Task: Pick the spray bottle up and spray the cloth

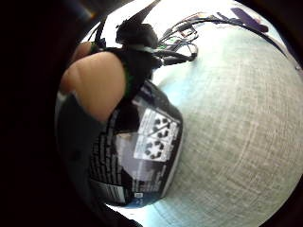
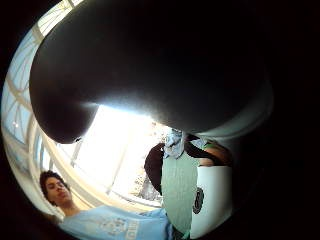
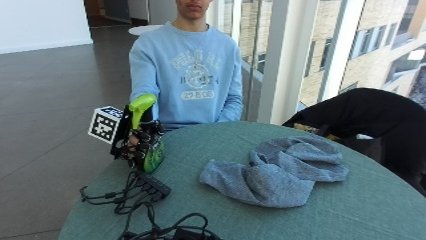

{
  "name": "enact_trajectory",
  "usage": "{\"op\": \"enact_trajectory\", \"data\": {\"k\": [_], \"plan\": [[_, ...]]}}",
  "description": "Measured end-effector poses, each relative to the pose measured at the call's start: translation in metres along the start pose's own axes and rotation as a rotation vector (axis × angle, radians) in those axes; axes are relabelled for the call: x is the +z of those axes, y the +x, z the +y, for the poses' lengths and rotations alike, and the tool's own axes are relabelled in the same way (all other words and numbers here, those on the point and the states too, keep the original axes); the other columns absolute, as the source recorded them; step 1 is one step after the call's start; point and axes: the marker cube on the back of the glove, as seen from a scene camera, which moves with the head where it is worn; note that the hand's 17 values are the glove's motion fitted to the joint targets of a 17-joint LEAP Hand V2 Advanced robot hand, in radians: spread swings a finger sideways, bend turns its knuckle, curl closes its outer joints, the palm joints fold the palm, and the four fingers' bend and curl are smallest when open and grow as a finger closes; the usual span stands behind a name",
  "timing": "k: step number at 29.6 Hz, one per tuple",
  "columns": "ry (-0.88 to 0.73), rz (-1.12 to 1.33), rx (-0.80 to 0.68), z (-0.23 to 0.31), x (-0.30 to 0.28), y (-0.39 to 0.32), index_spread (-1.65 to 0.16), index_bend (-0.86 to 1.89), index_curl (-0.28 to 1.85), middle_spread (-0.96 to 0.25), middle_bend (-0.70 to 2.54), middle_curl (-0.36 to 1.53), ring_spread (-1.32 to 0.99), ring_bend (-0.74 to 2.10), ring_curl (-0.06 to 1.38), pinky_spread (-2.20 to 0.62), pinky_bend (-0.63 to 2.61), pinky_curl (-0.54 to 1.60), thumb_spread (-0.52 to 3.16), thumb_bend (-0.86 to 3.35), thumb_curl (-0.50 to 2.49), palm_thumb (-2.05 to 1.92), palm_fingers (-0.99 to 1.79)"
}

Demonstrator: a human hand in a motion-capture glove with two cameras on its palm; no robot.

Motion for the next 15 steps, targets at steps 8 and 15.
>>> {"op": "enact_trajectory", "data": {"k": [8,15], "plan": [[-0.373,0.008,-0.064,-0.007,0.009,-0.039,-0.27,0.19,0.4,-0.1,0.34,0.44,-0.06,0.48,0.39,0.3,0.15,0.21,0.82,0.05,0.49,0.98,0.86],[-0.757,0.078,0.012,-0.02,0.033,-0.079,-0.26,0.14,0.4,-0.1,0.38,0.46,-0.05,0.46,0.39,0.29,0.16,0.22,0.78,0.01,0.53,1.0,0.93]]}}
